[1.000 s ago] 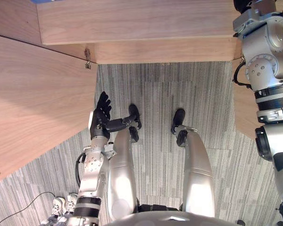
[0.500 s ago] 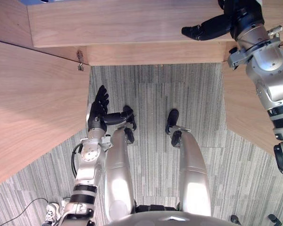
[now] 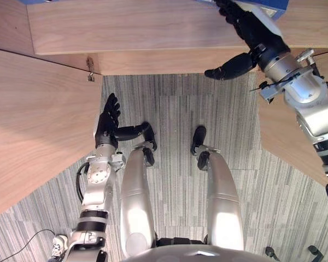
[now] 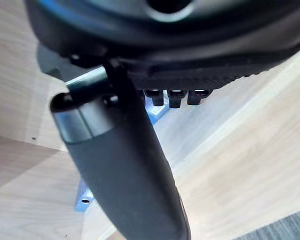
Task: Walk over to the cabinet, pick up the folder, carry it to the office cabinet, place the folder inside the office cabinet, then close the office cabinet door
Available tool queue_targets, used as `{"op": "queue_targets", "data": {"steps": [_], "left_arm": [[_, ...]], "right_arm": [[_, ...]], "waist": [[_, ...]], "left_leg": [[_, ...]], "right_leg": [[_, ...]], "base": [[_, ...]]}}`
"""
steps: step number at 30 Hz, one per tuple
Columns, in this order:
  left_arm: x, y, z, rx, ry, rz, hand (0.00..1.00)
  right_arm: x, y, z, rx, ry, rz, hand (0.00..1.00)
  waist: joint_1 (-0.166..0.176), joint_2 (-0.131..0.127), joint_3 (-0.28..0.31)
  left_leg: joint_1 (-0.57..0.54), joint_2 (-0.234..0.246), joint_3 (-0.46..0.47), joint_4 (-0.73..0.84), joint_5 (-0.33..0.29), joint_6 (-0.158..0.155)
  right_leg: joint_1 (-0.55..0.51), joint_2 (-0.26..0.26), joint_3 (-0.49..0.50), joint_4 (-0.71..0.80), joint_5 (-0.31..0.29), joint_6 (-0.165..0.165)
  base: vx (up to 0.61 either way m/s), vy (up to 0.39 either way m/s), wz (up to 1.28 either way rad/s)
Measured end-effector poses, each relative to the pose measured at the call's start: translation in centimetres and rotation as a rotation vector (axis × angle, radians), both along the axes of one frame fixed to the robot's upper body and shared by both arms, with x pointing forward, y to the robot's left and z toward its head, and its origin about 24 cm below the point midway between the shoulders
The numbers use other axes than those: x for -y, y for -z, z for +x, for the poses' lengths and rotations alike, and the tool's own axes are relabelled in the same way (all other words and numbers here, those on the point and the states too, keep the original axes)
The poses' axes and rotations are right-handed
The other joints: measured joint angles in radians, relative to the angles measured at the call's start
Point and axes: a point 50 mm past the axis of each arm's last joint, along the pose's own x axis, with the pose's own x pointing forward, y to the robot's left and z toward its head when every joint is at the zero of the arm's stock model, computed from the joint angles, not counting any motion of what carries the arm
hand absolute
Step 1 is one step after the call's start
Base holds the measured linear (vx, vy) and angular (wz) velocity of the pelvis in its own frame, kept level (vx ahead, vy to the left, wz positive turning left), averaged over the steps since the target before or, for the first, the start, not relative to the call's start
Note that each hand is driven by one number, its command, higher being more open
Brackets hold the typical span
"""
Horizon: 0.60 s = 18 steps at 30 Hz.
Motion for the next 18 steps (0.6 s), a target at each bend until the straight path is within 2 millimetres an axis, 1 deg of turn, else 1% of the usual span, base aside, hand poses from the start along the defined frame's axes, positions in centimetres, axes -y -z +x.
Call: {"op": "queue_targets", "data": {"steps": [3,4,7,8,9,11,14,16,18], "left_arm": [[0.2,0.1,0.0,-0.003,0.006,0.010,1.00],[0.2,0.2,-0.1,-0.004,0.006,0.006,1.00],[0.7,0.6,-0.3,-0.009,-0.008,-0.034,1.00],[1.0,0.7,-0.4,-0.012,-0.014,-0.052,1.00],[1.1,0.8,-0.4,-0.013,-0.016,-0.061,1.00],[1.8,1.0,-0.4,-0.017,-0.021,-0.070,1.00],[2.2,1.1,-0.4,-0.020,-0.035,-0.081,1.00],[2.3,1.1,-0.4,-0.021,-0.041,-0.089,1.00],[2.6,1.2,-0.4,-0.022,-0.051,-0.101,1.00]], "right_arm": [[-0.1,0.9,-0.5,-0.049,-0.054,0.068,1.00],[-0.3,1.5,-0.8,-0.055,-0.068,0.106,0.00],[-0.7,2.1,-1.4,-0.043,-0.106,0.285,0.00],[-0.7,2.0,-1.7,-0.008,-0.106,0.379,0.00],[-0.7,1.9,-1.9,0.013,-0.105,0.430,0.00],[-0.7,0.9,-2.5,0.128,-0.070,0.606,0.00],[-0.8,-0.1,-3.1,0.260,-0.002,0.715,0.00],[-1.1,-0.1,-3.1,0.292,0.037,0.728,0.00],[-1.6,0.1,-3.1,0.325,0.090,0.700,0.00]], "waist": [[0.002,0.000,0.000],[0.003,0.000,0.000],[0.004,0.000,0.000],[0.006,0.000,0.000],[0.006,0.000,0.000],[0.006,0.001,0.000],[0.009,0.001,-0.001],[0.009,0.001,-0.001],[0.010,0.001,-0.002]], "left_leg": [[0.000,0.000,0.000,0.008,-0.004,0.002],[0.000,0.000,0.000,0.011,-0.006,0.002],[0.000,0.000,0.004,0.012,-0.008,0.003],[0.000,-0.001,0.005,0.013,-0.009,0.004],[0.000,-0.001,0.005,0.013,-0.009,0.005],[0.000,-0.002,0.005,0.018,-0.011,0.006],[0.001,0.001,0.003,0.043,-0.025,0.010],[0.000,0.005,0.004,0.066,-0.041,0.012],[-0.006,0.010,0.008,0.099,-0.062,0.013]], "right_leg": [[-0.001,-0.002,0.002,0.004,-0.004,0.003],[-0.001,-0.002,0.002,0.006,-0.007,0.007],[-0.002,-0.004,0.004,0.006,-0.007,0.008],[-0.002,-0.005,0.005,0.006,-0.007,0.008],[-0.002,-0.005,0.005,0.006,-0.007,0.007],[-0.002,-0.006,0.006,0.010,-0.006,0.005],[-0.002,-0.008,0.010,0.030,-0.014,0.007],[-0.005,-0.009,0.018,0.054,-0.024,0.009],[-0.017,-0.011,0.029,0.086,-0.039,0.011]], "base": [[0.01,0.036,0.00],[0.01,0.045,-0.01],[0.02,0.040,-0.02],[0.02,0.031,0.00],[0.03,0.037,0.01],[0.05,0.042,0.00],[0.03,0.040,-0.03],[0.01,0.039,-0.07],[-0.01,0.039,-0.09]]}}
